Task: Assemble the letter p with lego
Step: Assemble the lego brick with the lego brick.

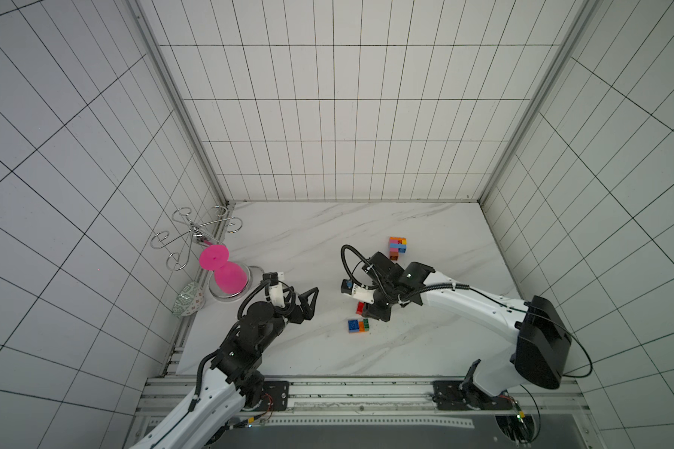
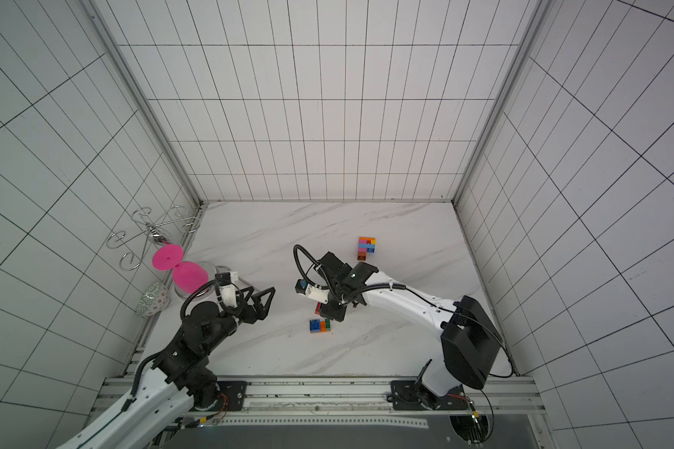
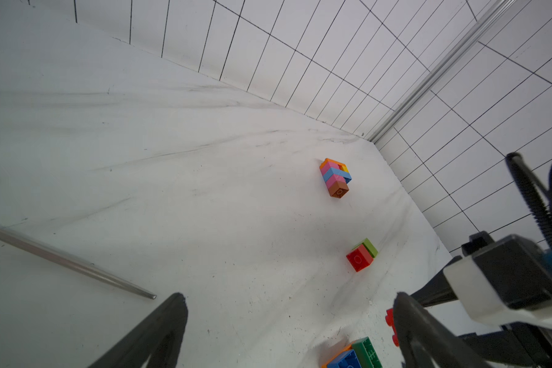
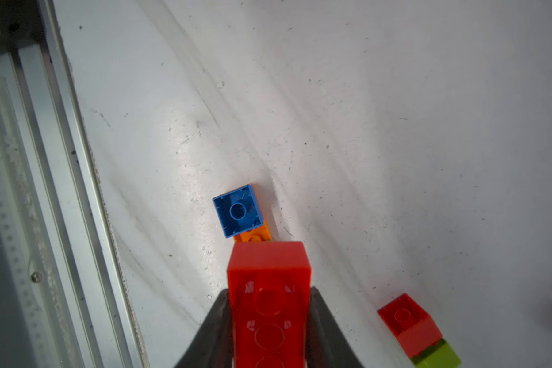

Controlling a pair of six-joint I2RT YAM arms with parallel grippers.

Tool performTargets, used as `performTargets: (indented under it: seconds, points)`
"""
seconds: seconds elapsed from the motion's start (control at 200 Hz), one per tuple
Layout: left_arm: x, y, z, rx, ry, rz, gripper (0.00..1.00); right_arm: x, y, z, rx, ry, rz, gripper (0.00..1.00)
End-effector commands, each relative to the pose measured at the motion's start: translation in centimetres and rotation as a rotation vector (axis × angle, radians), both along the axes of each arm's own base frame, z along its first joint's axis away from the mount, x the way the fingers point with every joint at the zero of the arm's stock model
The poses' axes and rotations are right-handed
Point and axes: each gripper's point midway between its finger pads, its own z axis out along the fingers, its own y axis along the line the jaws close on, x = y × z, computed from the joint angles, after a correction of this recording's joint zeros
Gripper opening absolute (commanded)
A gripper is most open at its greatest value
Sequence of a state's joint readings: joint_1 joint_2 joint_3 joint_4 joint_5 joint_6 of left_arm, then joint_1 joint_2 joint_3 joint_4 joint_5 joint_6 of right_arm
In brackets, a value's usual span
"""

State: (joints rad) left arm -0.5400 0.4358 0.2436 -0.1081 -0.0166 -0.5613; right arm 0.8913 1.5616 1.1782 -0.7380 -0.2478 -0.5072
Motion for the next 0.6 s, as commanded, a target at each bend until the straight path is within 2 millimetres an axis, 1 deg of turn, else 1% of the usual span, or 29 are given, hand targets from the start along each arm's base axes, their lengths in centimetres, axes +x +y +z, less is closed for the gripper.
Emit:
performTargets:
  seconds: [0.0, 0.14, 0.345, 0.49, 0.595]
  points:
    - [0.0, 1.6, -0.8, 0.018, 0.019, 0.079, 0.97, -2.7, -0.1, 0.0, -0.050, 0.032, 0.258, 0.00]
    - [-0.4, 2.7, -0.1, 0.012, -0.009, 0.123, 0.98, -2.1, 0.7, -0.5, -0.060, -0.039, 0.308, 0.00]
    - [-0.9, 4.0, 0.8, -0.005, -0.048, 0.172, 0.98, -1.8, 1.5, -2.2, -0.090, -0.024, 0.343, 0.00]
    - [-1.0, 4.3, 1.1, -0.011, -0.059, 0.180, 0.97, -1.8, 2.2, -3.1, -0.102, -0.016, 0.361, 0.00]
    - [-1.0, 4.3, 1.1, -0.009, -0.057, 0.181, 0.98, -1.6, 2.2, -3.9, -0.124, -0.009, 0.359, 0.00]
